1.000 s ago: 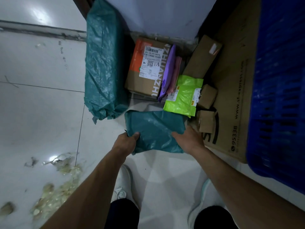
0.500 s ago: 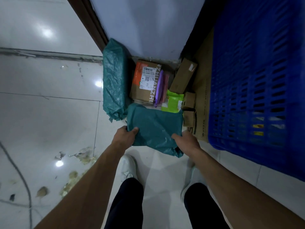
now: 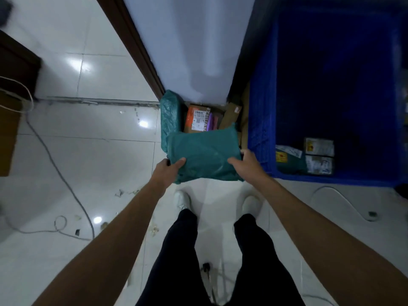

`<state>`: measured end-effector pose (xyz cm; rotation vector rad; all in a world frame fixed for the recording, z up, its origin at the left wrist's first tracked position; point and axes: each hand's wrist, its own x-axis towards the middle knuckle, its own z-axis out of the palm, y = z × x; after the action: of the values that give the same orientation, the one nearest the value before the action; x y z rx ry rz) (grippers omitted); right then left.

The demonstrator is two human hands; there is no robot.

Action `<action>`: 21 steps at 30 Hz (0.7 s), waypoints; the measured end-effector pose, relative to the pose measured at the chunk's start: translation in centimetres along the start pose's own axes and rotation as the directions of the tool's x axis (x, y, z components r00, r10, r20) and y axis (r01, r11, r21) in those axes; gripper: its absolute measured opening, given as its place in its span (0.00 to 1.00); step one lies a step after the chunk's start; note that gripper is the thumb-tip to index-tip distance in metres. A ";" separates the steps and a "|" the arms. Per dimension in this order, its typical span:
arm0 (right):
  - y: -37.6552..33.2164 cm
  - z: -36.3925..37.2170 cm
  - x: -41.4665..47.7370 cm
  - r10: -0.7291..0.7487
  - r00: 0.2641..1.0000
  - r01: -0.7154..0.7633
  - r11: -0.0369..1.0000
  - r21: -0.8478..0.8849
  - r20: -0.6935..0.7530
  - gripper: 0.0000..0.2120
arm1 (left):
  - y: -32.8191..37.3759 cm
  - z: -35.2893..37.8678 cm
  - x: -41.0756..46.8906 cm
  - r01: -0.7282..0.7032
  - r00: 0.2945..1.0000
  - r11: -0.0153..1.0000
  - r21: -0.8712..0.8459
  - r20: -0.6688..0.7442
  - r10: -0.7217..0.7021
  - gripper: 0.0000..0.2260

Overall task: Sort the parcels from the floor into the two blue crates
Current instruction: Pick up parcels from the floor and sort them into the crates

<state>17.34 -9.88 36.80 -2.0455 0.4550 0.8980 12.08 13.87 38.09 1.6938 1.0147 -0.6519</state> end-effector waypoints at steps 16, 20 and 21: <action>-5.0 -14.4 -13.3 -0.290 0.945 0.276 0.955 -0.108 -0.150 0.27 | 11.6 1.1 -15.7 -0.177 0.982 0.911 -0.372 -0.004 0.189 0.32; -3.9 -17.8 -14.5 -0.330 0.935 0.321 0.943 -0.083 -0.130 0.31 | 13.9 3.5 -17.4 -0.191 0.977 0.876 -0.442 -0.005 0.211 0.30; -3.6 -18.7 -14.7 -0.329 0.936 0.324 0.944 -0.059 -0.125 0.30 | 14.2 4.3 -17.6 -0.187 0.978 0.872 -0.453 0.001 0.210 0.30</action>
<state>17.60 -22.97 56.96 -2.1423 0.1597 0.5744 15.80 2.37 57.73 1.3378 0.8603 -0.2897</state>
